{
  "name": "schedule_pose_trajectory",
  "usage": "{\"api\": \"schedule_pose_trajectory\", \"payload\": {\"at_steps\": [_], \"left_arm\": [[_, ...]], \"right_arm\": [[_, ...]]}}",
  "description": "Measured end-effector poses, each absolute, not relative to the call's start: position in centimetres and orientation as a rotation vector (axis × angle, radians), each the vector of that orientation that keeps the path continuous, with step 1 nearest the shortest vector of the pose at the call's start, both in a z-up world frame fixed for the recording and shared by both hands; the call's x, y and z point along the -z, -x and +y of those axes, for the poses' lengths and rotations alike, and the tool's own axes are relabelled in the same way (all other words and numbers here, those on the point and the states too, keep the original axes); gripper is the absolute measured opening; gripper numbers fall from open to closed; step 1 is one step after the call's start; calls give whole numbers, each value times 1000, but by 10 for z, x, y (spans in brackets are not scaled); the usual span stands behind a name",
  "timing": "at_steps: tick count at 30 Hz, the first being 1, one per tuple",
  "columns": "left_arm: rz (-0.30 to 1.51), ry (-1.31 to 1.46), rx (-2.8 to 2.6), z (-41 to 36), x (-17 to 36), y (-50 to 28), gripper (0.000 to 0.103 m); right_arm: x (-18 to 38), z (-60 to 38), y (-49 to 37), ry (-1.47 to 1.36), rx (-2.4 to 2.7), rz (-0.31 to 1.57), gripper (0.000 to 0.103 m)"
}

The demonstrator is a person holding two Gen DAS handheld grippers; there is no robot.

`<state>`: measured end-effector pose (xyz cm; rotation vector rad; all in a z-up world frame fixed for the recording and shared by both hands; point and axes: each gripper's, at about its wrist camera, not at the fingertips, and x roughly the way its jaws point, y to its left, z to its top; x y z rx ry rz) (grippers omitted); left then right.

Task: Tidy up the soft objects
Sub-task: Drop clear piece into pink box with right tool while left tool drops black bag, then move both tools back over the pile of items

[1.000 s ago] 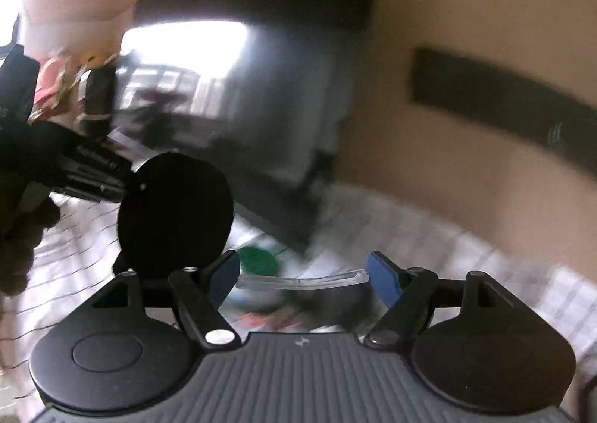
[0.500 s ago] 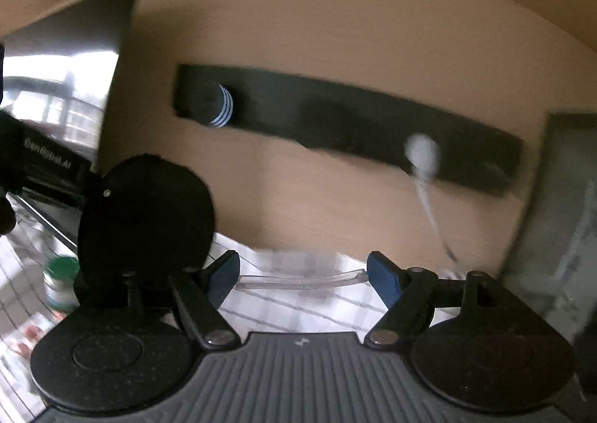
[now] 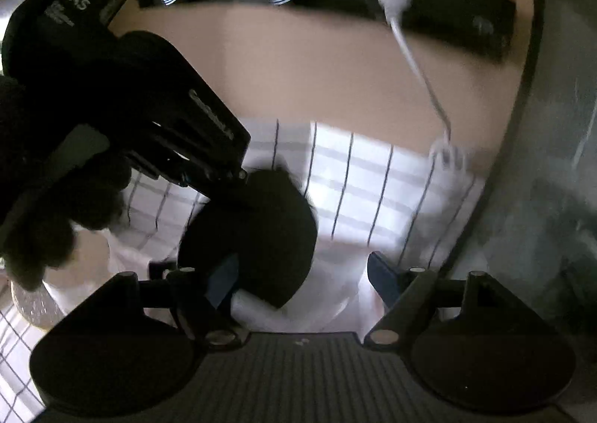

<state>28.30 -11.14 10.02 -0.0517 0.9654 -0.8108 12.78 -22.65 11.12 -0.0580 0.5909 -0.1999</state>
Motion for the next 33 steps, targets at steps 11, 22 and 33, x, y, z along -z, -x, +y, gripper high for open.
{"api": "schedule_pose_trajectory", "payload": {"at_steps": [11,22,33], "left_arm": [[804,134,781,-65,-131,-265,26],[730,38,497,70,-116,-215,26],[836,90,231,202,-71,-187,26]], "right_arm": [[-85,-238,-70,-141,174,671,78],[-73,-173,-36,-58,-2,786,78],[-84,-74,-55,96,-194,768,78]]}}
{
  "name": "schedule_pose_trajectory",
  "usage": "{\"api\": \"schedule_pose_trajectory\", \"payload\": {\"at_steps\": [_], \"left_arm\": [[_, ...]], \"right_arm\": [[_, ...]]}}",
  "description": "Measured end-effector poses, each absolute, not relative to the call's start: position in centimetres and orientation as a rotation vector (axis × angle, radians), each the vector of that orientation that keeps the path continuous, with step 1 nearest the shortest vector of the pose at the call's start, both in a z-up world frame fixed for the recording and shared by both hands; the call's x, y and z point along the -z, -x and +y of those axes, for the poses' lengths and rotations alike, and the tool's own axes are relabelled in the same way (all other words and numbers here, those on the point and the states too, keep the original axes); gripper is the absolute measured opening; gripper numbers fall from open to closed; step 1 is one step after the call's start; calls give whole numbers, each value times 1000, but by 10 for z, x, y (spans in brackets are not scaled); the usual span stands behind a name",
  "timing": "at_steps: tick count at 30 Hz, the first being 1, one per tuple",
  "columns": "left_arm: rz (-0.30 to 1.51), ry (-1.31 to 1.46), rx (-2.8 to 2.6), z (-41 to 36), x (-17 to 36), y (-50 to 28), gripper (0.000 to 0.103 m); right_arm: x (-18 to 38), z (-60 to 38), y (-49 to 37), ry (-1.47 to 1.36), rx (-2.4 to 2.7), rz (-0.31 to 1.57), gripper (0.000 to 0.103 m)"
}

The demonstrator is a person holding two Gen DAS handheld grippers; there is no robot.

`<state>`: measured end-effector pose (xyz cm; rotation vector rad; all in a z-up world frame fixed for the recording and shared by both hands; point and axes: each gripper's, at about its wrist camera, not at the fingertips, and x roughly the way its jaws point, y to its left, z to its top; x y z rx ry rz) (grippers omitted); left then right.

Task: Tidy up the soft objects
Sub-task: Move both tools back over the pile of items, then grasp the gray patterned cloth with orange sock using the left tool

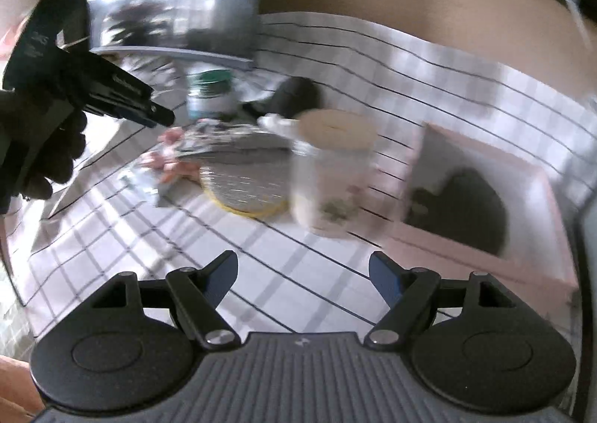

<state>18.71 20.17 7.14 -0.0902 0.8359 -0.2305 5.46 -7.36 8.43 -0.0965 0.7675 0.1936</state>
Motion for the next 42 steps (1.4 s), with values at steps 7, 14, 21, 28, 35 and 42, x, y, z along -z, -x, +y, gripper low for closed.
{"api": "schedule_pose_trajectory", "payload": {"at_steps": [7,14,21,28,35,42], "left_arm": [[830,120,233,235,-59,-172,26],[846,211,215,259,-46,-171,26],[854,229,288,278,-37,-165,26],[852,208,279,289,-40,-165,26],[863,233,262,305,-39,-167,26],[871,246,256,318,-36,-165,26]], "right_arm": [[-82,-20,-69,178,-262,764,78],[-76,6,-81,231,-261,780,78],[-70,26,-102,221,-280,793,78],[-77,46,-131,250,-284,731,78],[-69,44,-192,152,-203,770,78],[-62,40,-211,77,-133,766,78]]}}
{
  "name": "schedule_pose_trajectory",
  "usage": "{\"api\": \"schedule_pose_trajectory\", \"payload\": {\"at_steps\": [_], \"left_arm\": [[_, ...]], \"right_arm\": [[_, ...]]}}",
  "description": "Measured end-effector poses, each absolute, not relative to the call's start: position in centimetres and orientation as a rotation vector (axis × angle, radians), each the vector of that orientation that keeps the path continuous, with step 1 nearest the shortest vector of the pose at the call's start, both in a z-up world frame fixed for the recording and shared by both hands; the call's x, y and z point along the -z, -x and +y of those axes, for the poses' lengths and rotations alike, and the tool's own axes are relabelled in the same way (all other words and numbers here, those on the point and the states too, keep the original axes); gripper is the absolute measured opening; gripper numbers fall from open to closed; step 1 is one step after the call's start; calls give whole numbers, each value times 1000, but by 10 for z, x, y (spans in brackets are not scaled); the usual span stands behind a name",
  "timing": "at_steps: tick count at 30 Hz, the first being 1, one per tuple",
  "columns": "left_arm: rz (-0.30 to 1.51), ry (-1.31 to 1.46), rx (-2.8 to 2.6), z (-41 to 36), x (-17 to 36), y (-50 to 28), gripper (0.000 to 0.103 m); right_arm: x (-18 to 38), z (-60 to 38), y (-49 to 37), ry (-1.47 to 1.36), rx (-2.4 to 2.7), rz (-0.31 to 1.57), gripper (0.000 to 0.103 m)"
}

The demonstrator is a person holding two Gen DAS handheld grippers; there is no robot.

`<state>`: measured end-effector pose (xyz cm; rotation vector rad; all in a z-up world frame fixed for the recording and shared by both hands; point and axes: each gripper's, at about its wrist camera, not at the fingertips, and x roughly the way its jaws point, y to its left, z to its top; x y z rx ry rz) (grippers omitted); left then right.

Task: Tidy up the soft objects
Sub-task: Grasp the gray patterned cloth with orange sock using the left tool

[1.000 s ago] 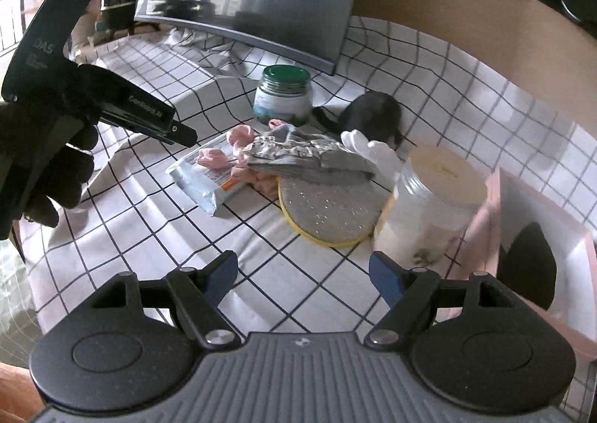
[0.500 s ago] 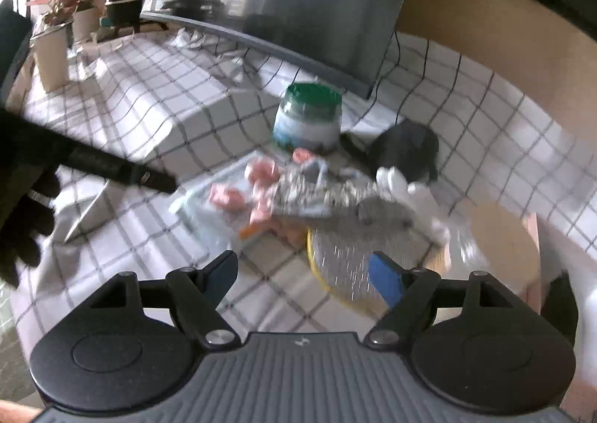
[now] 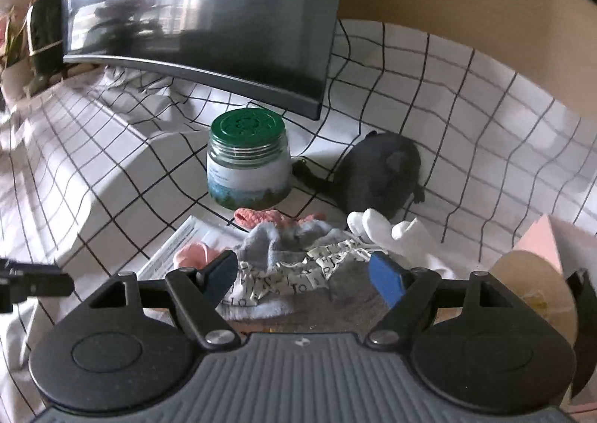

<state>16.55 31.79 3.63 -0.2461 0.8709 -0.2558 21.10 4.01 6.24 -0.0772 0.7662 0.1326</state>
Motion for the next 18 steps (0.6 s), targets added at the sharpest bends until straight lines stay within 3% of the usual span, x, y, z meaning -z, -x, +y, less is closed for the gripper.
{"api": "schedule_pose_trajectory", "payload": {"at_steps": [7,8,10,13,18], "left_arm": [[878,247,262,318,-36,-166,26],[879,245,265,317,-36,-166,26],[878,242,271,315,-37,-167,26],[877,238,280,310,-38,-169,26],[860,228,317,293,-43,-175,26]], "right_arm": [[-49,45,-221,21,-155,818,75],[-48,45,-220,4,-166,819,70],[-50,48,-216,8,-200,818,40],[-59,58,-199,76,-264,792,20],[-71,76,-145,233,-413,726,15]]}}
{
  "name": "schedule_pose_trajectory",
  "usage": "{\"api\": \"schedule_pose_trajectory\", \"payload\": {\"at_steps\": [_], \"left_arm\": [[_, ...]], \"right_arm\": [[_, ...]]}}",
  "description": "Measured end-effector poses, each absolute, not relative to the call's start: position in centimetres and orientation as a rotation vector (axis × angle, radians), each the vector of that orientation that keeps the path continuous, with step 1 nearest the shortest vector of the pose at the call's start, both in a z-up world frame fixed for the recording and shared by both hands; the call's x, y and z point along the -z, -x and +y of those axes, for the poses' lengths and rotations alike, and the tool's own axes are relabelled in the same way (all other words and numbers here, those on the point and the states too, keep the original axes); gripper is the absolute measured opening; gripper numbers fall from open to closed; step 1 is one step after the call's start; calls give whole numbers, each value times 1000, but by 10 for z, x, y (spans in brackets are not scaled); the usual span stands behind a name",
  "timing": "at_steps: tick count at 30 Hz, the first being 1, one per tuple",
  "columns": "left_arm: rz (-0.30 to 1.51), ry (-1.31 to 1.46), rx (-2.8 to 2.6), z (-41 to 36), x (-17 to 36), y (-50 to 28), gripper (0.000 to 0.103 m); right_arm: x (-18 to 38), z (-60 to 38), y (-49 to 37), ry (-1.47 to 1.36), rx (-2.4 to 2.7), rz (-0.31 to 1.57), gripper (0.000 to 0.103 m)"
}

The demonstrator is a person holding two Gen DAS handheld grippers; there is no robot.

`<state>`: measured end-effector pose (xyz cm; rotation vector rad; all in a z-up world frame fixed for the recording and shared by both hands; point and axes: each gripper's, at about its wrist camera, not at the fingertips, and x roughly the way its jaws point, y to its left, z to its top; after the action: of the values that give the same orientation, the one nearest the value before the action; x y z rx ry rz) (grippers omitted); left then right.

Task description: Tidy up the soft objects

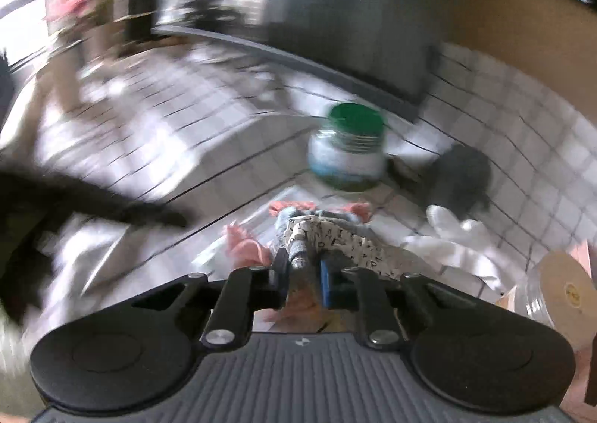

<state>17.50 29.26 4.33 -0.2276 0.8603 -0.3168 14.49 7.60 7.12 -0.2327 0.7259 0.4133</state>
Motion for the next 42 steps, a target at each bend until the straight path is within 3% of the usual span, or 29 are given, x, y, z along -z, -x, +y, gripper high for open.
{"api": "schedule_pose_trajectory", "payload": {"at_steps": [9,11,13,14,22,33,42], "left_arm": [[845,196,372,257,-54,-166,26],[842,180,385,251,-57,-161,26],[838,154,393,245,-59,-155,26],[837,143,395,242,-60,-152,26],[831,208,281,221,-55,-132,26],[807,79,233,173,-41,-119,26],[793,-49,67,208,-35,-109,27]], "right_arm": [[-59,72,-91,302,-505,793,19],[-62,63,-86,284,-505,810,33],[-69,54,-78,259,-525,806,60],[-74,47,-72,252,-530,783,63],[-74,13,-70,258,-419,774,65],[-45,-16,-78,241,-310,826,65],[-49,-12,-90,222,-354,793,65]]}}
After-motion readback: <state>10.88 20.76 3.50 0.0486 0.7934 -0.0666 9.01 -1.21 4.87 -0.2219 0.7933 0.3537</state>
